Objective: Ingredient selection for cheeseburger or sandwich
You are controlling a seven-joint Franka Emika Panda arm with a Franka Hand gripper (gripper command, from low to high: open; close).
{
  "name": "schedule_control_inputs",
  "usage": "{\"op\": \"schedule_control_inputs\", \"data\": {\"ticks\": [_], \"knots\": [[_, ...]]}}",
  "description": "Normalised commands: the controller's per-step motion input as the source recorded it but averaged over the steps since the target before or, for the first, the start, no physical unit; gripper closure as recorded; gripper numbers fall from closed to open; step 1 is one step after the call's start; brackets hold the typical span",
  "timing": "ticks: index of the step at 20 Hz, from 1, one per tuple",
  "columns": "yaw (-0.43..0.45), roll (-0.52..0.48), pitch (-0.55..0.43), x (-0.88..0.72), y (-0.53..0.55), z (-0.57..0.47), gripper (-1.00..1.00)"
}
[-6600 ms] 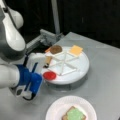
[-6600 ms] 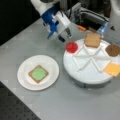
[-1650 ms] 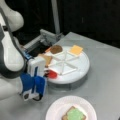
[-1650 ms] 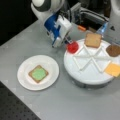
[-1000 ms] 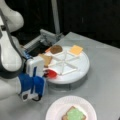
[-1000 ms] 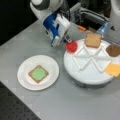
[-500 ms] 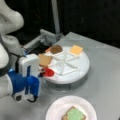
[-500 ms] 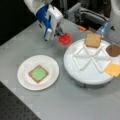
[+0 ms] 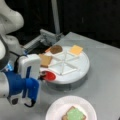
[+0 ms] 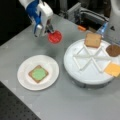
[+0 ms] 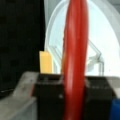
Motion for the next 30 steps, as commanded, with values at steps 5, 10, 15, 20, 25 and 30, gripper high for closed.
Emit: {"op": "schedule_control_inputs", "data": {"ticks": [5,10,15,20,25,30], "knots": [[0.189,-0.082,0.075,0.58,-0.42,-0.01,1.0],[0.251,-0.078,0.085,0.58,-0.42,-0.12,1.0],[0.278,-0.06,0.04,0.58,-0.34,-0.22,1.0],[0.256,-0.058,-0.017,0.55,-0.22,-0.29,1.0],[0.233,-0.041,-0.054,0.41,-0.16,-0.2,1.0],[0.221,-0.02,-0.042,0.28,-0.14,-0.13,1.0]]}}
